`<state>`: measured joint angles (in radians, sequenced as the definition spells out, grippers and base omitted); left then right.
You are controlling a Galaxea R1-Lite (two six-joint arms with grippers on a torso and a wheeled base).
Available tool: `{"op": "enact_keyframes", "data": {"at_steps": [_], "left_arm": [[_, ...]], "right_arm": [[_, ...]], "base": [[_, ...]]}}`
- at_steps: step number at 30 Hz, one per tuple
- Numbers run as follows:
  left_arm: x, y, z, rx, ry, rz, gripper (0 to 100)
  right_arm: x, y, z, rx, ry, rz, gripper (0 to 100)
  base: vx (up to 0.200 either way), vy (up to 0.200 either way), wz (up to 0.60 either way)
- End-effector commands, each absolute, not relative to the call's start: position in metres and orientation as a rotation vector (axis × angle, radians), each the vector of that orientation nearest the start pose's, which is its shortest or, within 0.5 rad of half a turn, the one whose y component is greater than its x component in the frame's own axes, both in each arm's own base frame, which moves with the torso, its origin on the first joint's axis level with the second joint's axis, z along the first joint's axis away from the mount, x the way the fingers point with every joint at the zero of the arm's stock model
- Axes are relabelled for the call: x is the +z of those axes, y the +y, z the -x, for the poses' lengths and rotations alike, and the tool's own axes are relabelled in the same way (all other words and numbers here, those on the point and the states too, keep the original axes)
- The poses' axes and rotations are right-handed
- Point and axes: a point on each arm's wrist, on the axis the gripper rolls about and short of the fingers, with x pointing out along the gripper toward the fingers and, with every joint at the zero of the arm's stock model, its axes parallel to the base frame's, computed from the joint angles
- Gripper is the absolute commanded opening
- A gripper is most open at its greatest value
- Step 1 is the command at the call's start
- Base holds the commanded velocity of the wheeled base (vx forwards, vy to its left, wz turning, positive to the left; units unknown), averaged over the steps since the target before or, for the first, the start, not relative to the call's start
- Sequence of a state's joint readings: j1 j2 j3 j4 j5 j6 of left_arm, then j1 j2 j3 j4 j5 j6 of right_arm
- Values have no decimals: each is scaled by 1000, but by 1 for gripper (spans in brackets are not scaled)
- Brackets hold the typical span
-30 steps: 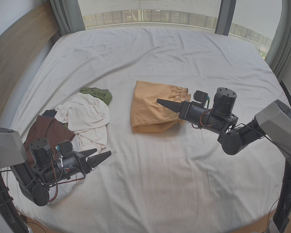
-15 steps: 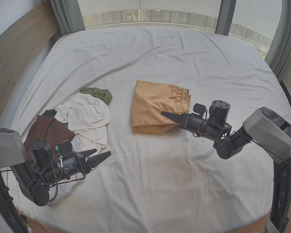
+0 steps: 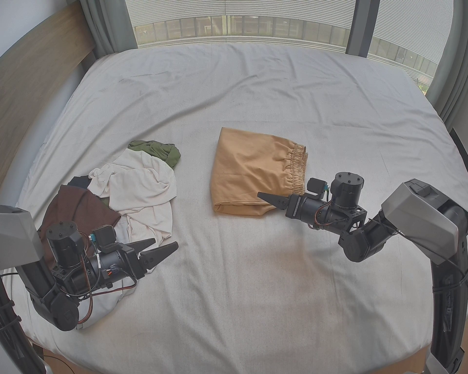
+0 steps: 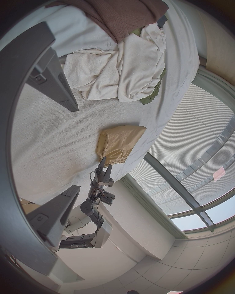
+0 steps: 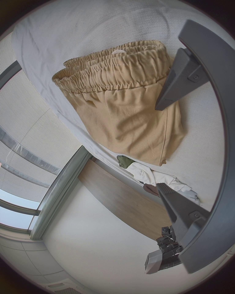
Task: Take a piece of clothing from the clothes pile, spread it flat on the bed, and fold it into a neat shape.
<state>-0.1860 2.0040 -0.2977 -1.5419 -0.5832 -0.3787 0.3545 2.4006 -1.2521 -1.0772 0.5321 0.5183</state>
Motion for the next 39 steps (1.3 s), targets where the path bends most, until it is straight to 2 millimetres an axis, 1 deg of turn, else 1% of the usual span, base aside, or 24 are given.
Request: {"op": "enact_keyframes", "data": {"at_steps": [1,4,6,7,8,9,12,13,14,15,16,18,21,22,24,27,28,29,30,32,33,37,38,39], "left_arm": [[73,-63,-268,-727,307,392,100],[74,-63,-267,-728,305,392,100],[75,-63,-267,-732,300,390,100],[78,-63,-266,-734,289,388,100],[82,-64,-264,-741,277,387,100],[89,-65,-261,-756,259,388,100],[110,-64,-251,-809,217,431,100],[110,-64,-251,-809,217,431,100],[130,-62,-239,-849,171,469,100],[135,-62,-236,-856,159,478,100],[150,-60,-226,-878,127,511,100],[162,-58,-214,-898,91,522,100],[173,-58,-202,-919,43,513,100],[175,-58,-200,-921,36,511,100],[182,-56,-190,-927,-2,498,100],[183,-52,-173,-935,-20,485,100],[183,-52,-172,-936,-23,484,100],[189,-50,-159,-950,-59,471,100],[189,-50,-157,-953,-63,470,100],[196,-47,-142,-970,-109,459,100],[197,-47,-141,-969,-113,458,100],[191,-40,-115,-956,-131,457,100],[191,-40,-115,-956,-131,457,100],[183,-37,-100,-956,-123,458,100]], "right_arm": [[61,171,-428,840,316,-493,100],[62,171,-428,800,285,-493,100],[66,170,-423,804,257,-491,100],[70,170,-418,812,248,-489,100],[81,169,-411,819,233,-489,100],[96,167,-400,826,217,-487,100],[124,166,-372,854,196,-483,100],[124,166,-372,854,196,-483,100],[143,166,-353,879,168,-478,100],[147,165,-348,884,160,-475,100],[161,161,-331,899,132,-459,100],[175,157,-312,917,96,-427,100],[195,146,-282,928,43,-398,100],[198,144,-277,931,36,-397,100],[212,132,-251,937,4,-392,100],[221,117,-226,931,-26,-381,100],[222,116,-224,932,-30,-380,100],[226,108,-210,929,-48,-371,100],[226,107,-207,928,-50,-369,100],[228,93,-186,911,-69,-352,100],[227,92,-184,909,-67,-351,100],[216,66,-150,848,-79,-341,100],[216,66,-150,848,-79,-341,100],[209,58,-136,825,-81,-339,100]], "base": [[0,0,0],[0,0,0],[0,0,0],[0,0,0],[0,0,0],[0,0,0],[0,0,0],[0,0,0],[0,0,0],[0,0,0],[0,0,0],[0,0,0],[0,0,0],[0,0,0],[0,0,0],[0,0,0],[0,0,0],[0,0,0],[0,0,0],[0,0,0],[0,0,0],[0,0,0],[0,0,0],[0,0,0]]}}
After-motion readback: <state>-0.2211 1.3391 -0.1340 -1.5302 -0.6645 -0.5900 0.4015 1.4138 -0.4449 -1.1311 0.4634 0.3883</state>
